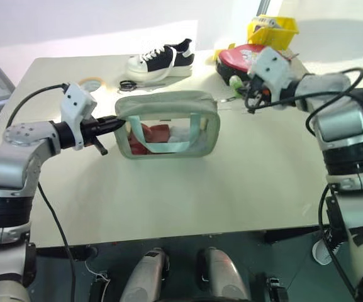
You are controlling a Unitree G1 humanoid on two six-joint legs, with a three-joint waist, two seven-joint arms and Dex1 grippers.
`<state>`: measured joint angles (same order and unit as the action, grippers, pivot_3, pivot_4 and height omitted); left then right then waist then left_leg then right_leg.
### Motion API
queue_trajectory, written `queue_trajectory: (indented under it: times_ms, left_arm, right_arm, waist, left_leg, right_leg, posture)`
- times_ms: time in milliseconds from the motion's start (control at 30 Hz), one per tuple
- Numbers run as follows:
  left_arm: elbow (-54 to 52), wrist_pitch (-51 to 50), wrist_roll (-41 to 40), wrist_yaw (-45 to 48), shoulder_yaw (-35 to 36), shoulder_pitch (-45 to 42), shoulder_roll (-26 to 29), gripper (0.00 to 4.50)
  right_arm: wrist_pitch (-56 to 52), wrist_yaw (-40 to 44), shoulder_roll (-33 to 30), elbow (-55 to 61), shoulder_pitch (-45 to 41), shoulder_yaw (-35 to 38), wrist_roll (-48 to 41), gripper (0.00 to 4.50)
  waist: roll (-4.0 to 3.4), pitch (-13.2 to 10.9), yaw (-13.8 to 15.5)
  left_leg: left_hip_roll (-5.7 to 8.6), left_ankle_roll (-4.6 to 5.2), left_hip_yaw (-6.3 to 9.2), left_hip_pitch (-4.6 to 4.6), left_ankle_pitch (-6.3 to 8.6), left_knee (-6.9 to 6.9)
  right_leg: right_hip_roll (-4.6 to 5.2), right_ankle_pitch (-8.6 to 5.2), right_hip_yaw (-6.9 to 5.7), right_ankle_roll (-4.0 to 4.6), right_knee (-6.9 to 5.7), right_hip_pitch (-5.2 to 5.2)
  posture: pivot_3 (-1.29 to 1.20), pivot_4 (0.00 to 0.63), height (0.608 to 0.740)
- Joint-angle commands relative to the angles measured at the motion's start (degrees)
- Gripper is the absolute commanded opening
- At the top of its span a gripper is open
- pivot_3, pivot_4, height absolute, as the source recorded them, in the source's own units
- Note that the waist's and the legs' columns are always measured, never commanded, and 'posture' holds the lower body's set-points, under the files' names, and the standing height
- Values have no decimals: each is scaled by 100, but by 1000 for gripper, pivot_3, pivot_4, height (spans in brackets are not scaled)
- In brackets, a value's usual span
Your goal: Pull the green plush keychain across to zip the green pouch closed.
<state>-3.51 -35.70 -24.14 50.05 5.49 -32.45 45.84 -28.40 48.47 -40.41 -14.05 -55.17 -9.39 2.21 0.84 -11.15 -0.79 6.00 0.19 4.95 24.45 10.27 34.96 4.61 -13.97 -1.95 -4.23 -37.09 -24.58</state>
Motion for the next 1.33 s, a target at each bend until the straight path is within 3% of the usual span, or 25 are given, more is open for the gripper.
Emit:
queue_trajectory:
  times_ms: [33, 233, 333, 500, 600, 633, 733, 900, 933, 967, 1100, 1333]
  left_arm:
    - [-10, -14, 32, 10, 40, -103, 56, 0]
    - [35, -25, 40, 59, 25, -174, 96, 0]
    - [24, -37, 48, 64, 22, -187, 100, 0]
    - [26, -23, 63, 46, 13, -177, 86, 0]
    - [10, -14, 62, 50, 13, -173, 82, 0]
    - [13, 0, 58, 75, 14, -174, 90, 0]
    - [46, -38, -60, 186, 110, -211, 125, 1101]
    - [176, -184, -316, 497, 268, -295, 245, 3698]
    - [191, -264, -415, 585, 328, -311, 299, 4215]
    - [200, -350, -514, 675, 394, -333, 361, 4426]
    - [409, -682, -840, 901, 800, -563, 784, 4426]
    - [587, -586, -765, 854, 976, -440, 1127, 4426]
  right_arm:
    - [-156, -581, 209, -68, 753, 50, 201, 31]
    - [-698, -1013, 1419, -132, 1416, 270, -335, 31]
    - [-759, -1128, 1680, -130, 1414, 268, -399, 31]
    - [-1019, -909, 1759, 45, 1078, 693, -918, 31]
    - [-964, -554, 1342, 24, 789, 759, -1003, 31]
    - [-865, -383, 1114, -35, 678, 726, -966, 709]
    - [-604, 289, 380, -145, 346, 608, -933, 1993]
    - [-679, 1705, -446, 226, -66, 460, -1357, 4500]
    - [-817, 1952, -516, 420, -124, 462, -1535, 4500]
    - [-949, 2153, -564, 605, -178, 473, -1700, 4500]
    - [-1564, 2443, -559, 1330, -412, 560, -2257, 4500]
    - [-1810, 1664, -256, 1756, -248, 549, -2289, 4500]
  waist:
    - [2, 1, 12]
    - [2, 2, -23]
    - [6, 4, -4]
    - [5, 4, -6]
    - [3, 3, 0]
    - [2, 2, 2]
    - [3, 2, 23]
    - [4, 1, 2]
    - [4, 1, -20]
    - [3, 0, -37]
    - [2, -3, -43]
    - [3, -2, 17]
  left_leg:
    - [0, 1, 0, 0, 1, 2]
    - [0, 6, -7, -4, 2, 7]
    - [-2, 5, -6, -8, 1, 10]
    - [-2, 5, -7, -7, 2, 8]
    - [-2, 5, -7, -7, 2, 8]
    - [-1, 5, -8, -6, 2, 8]
    - [1, 8, -9, -2, 3, 8]
    - [-2, 15, -11, -2, 8, 6]
    - [-3, 15, -11, -2, 9, 5]
    - [-6, 16, -12, -2, 9, 5]
    - [-12, 16, -13, 2, 10, 4]
    - [-7, 6, -13, 4, 20, 5]
  right_leg:
    - [0, 0, 0, 0, 1, 2]
    - [-2, 1, 8, 0, -4, 3]
    - [-7, 1, 9, 0, -6, 7]
    - [-8, 1, 9, 0, -3, 6]
    - [-8, 1, 9, -1, -3, 6]
    - [-7, 1, 9, -1, -3, 5]
    - [-5, 1, 8, -2, 3, 5]
    - [-5, -1, 8, -4, 10, 6]
    - [-5, -1, 8, -4, 10, 5]
    - [-5, -2, 8, -4, 10, 5]
    - [-8, -2, 8, -3, 6, -4]
    - [0, -11, 9, 13, 24, 4]
  posture:
    - [0, 150, 740]
    - [0, 150, 740]
    - [0, 150, 740]
    - [0, 150, 740]
    - [0, 150, 740]
    - [0, 150, 740]
    - [0, 150, 740]
    - [0, 150, 740]
    - [0, 150, 740]
    - [0, 150, 740]
    - [0, 150, 740]
    - [0, 150, 740]
